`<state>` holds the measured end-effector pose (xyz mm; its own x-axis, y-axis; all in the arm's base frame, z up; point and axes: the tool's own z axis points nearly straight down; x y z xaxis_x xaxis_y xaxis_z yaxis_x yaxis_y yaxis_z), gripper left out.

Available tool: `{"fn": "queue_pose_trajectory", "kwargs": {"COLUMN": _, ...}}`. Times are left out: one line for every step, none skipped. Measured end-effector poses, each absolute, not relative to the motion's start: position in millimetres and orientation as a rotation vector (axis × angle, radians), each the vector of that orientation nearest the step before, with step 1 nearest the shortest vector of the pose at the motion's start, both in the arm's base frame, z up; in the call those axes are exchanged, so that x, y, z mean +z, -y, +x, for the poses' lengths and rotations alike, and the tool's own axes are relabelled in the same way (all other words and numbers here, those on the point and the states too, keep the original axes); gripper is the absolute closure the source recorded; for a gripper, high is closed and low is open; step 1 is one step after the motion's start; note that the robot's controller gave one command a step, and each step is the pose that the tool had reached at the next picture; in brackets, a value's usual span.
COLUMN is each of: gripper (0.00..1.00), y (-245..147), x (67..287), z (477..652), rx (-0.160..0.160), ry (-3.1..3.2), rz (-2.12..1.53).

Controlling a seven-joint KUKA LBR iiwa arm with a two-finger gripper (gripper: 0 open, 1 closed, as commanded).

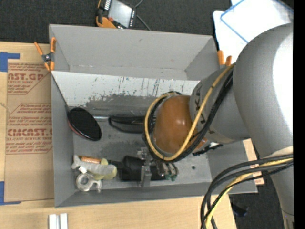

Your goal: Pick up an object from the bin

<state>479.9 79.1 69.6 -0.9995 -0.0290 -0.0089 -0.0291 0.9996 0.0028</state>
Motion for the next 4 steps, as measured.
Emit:
{"fn": "queue_pose_trajectory", "kwargs": {"gripper": 0.0, "y": -79.6, "x": 71.7, "z": 483.8, "rx": 0.008, "ry": -3.118, "rz": -0.045}}
{"fn": "queue_pose_trajectory", "kwargs": {"gripper": 1.0, "y": -79.0, "x": 69.6, "z": 480.0, "rx": 0.005, "ry": -3.132, "rz": -0.045}}
{"fn": "queue_pose_trajectory", "kwargs": {"gripper": 1.0, "y": -79.0, "x": 69.6, "z": 480.0, "rx": 0.005, "ry": -3.132, "rz": -0.045}}
{"fn": "queue_pose_trajectory", "kwargs": {"gripper": 1.0, "y": -55.5, "x": 69.6, "z": 496.1, "rx": 0.004, "ry": -3.123, "rz": -0.219}}
